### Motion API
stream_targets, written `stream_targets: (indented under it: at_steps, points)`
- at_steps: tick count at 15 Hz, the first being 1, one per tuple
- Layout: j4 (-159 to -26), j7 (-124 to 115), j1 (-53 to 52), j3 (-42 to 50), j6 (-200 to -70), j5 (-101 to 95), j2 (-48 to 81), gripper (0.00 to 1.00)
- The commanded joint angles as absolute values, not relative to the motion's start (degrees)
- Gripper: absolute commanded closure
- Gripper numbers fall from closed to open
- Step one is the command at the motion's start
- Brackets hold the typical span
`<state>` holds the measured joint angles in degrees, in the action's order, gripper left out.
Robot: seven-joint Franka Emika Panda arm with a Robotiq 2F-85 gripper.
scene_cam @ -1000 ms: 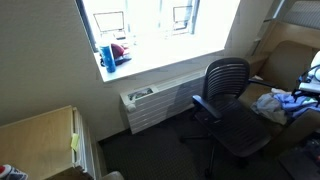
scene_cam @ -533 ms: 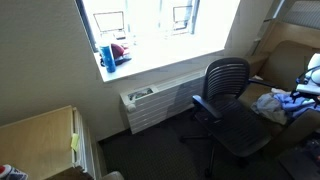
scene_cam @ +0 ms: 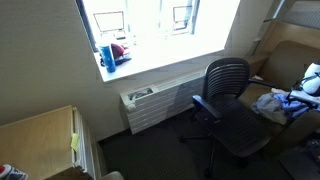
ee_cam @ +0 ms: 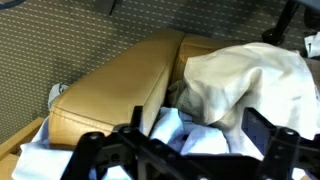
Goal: Put the brown clothing on the black chair
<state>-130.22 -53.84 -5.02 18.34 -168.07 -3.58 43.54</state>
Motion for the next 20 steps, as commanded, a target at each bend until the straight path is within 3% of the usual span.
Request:
stream_targets:
  at_steps: [1, 5, 13, 20]
  points:
    - [-129.4, -51.2, -6.5, 19.1, -168.0, 0.6, 45.0, 0.0]
    - [-129.2, -51.3, -7.1, 19.4, -169.6, 1.7, 45.8, 0.0]
    - [-120.3, -53.9, -7.8, 18.2, -173.3, 11.2, 59.3, 0.0]
    - [-119.1, -53.0, -7.4, 17.4, -175.2, 12.9, 61.2, 0.0]
